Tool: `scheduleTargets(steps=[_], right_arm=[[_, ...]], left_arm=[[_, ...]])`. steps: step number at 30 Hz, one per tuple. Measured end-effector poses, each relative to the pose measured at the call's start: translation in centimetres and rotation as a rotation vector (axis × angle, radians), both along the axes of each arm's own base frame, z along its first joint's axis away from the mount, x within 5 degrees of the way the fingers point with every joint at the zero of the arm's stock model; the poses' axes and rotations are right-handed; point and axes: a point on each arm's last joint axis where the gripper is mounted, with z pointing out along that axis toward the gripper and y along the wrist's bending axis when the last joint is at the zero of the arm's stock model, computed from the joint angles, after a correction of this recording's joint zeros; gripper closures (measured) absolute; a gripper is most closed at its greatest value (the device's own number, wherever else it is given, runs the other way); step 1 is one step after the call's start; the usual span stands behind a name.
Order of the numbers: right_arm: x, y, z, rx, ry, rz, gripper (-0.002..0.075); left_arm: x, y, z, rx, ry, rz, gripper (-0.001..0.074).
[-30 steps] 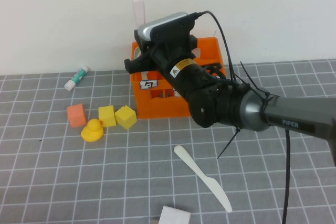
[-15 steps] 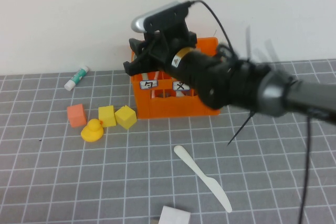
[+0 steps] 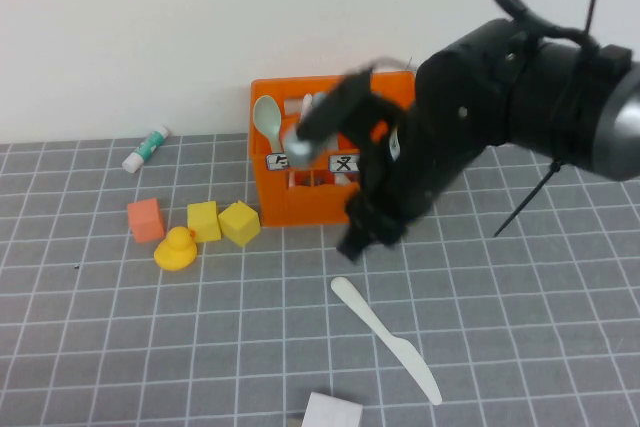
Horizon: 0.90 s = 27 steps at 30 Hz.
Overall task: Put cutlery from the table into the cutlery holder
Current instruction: Pick up the knife
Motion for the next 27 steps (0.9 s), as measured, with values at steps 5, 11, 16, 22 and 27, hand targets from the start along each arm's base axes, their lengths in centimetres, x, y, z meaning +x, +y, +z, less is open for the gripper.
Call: scheduleTargets(steps=[5, 11, 16, 22, 27], right_arm=[[-0.2, -0.2, -3.5, -0.141, 0.162, 0.0, 0.044], [0.1, 0.6, -8.2, -0.188, 0.288, -0.009, 0.0396], [0.2, 1.5, -10.9, -0.199, 0.311, -0.006, 0.0379], [0.8, 2.3, -12.3, -0.151, 0.267, -0.031, 0.0376], [1.2, 2.4, -13.5, -0.156, 0.25, -0.043, 0.0374]], left_arm=[[0.0, 0.0, 0.0, 0.0, 0.0, 0.0, 0.0736], [0.0, 0.0, 0.0, 0.0, 0.0, 0.0, 0.0736], [0.0, 0.0, 0.0, 0.0, 0.0, 0.0, 0.0736], [0.0, 0.0, 0.0, 0.003, 0.0, -0.001, 0.0736], [0.0, 0.0, 0.0, 0.003, 0.0, -0.001, 0.0736]])
